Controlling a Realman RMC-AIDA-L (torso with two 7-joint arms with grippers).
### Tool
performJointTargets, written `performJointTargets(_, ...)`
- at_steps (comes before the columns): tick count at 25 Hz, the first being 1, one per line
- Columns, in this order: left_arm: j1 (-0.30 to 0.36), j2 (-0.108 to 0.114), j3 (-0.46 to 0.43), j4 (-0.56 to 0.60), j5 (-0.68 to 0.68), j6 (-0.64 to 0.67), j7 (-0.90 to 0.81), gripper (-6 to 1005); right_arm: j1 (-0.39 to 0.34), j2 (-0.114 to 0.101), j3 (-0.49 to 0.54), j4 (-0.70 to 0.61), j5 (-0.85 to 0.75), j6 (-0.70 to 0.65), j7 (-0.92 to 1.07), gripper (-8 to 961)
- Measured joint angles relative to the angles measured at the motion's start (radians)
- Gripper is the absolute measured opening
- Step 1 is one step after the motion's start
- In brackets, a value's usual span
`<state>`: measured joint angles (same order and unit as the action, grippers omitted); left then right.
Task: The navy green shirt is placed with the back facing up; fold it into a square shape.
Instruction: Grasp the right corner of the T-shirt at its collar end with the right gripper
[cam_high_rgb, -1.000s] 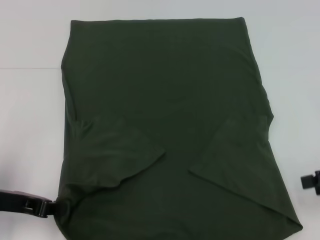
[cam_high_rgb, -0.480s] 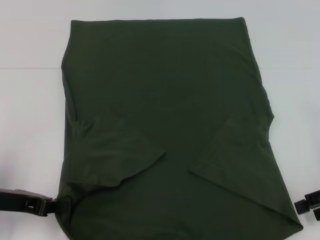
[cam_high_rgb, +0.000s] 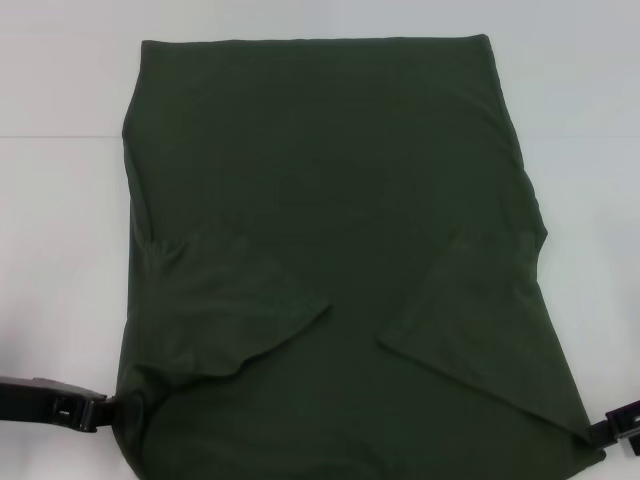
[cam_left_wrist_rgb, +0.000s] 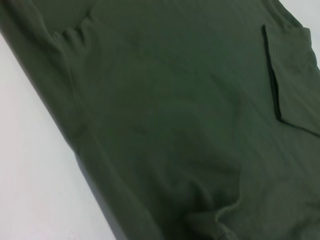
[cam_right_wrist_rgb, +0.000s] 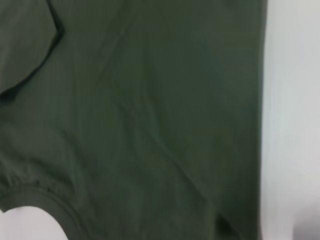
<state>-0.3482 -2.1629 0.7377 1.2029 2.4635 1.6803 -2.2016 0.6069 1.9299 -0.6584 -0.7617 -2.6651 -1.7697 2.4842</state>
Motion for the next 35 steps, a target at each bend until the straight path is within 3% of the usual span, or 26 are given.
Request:
performJointTargets(17,-0.007,0.007,-0.002,-0.033,0.000,-0.021,0.003,7,0.013,0.032,-0.052,0.001,-0.001,0.040,-0.042,833)
performJointTargets(35,-0.005,0.008,-0.002,-0.036,0.002,-0.027,0.015,7,0.025,0.041,-0.077,0.006,-0.001,0.060,-0.043,834)
